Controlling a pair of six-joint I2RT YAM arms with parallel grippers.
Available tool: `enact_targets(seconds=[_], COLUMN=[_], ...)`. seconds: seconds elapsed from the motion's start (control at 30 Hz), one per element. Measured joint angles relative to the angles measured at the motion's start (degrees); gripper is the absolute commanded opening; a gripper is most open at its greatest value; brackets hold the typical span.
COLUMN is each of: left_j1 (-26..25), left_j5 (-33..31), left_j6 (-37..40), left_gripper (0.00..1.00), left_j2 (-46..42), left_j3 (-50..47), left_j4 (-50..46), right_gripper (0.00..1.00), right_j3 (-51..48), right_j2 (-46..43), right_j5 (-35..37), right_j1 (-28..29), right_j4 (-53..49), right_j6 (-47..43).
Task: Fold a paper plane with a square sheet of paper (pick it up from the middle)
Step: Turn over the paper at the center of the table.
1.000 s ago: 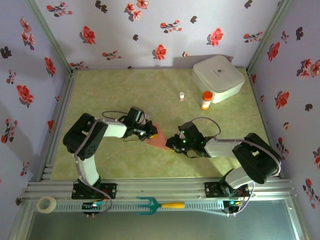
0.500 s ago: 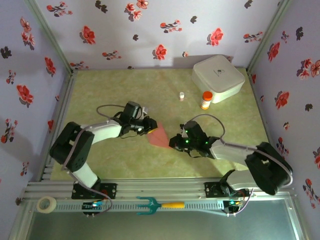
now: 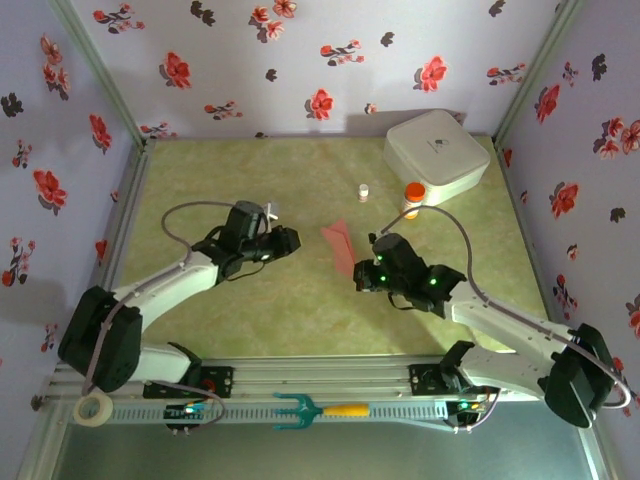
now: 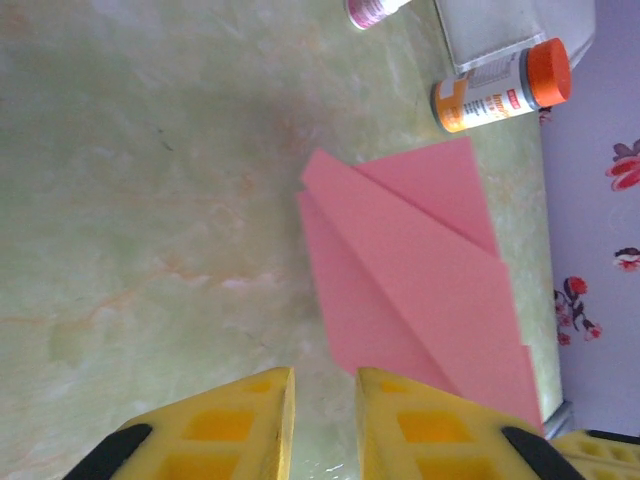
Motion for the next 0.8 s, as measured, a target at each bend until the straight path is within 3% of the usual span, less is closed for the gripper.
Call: enact_targets(seconds=[0.2,0.37,0.47,0.6,0.8], left_j1=[0.1,0.3,0.7,1.5,4.1], left_j5=[-3.3,-5.3,-6.7,-9.2,-13.8], left_j6=[0.3,0.3,0.1,-0.3,-2.3], left_gripper=[0.24,0.24,0.24,0.24,0.26], left_j2=[-5.7,-9.7,-11.3,-13.9,-20.4], left_j3=[-2.7,-5.0,-6.4,-7.8,-10.3], left_j4=[-1.5,-1.6,-1.9,-3.3,-7.0], right_gripper=[0.00,0.00,0.00,0.00,0.01], right_j3=[6.8,14.3,17.6,21.7,25.0], right_j2=[2.7,9.0,14.3,23.2,34.6], right_j5=[14.0,36.2,45.0,51.0,50.7], right_j1=[8.4,19.3,23.8,26.6,29.0], right_j4=[-10.3,-21.8,-26.6,-32.7,-36.0], right_j6=[-4.2,-4.5,-4.4,-3.1,-4.1])
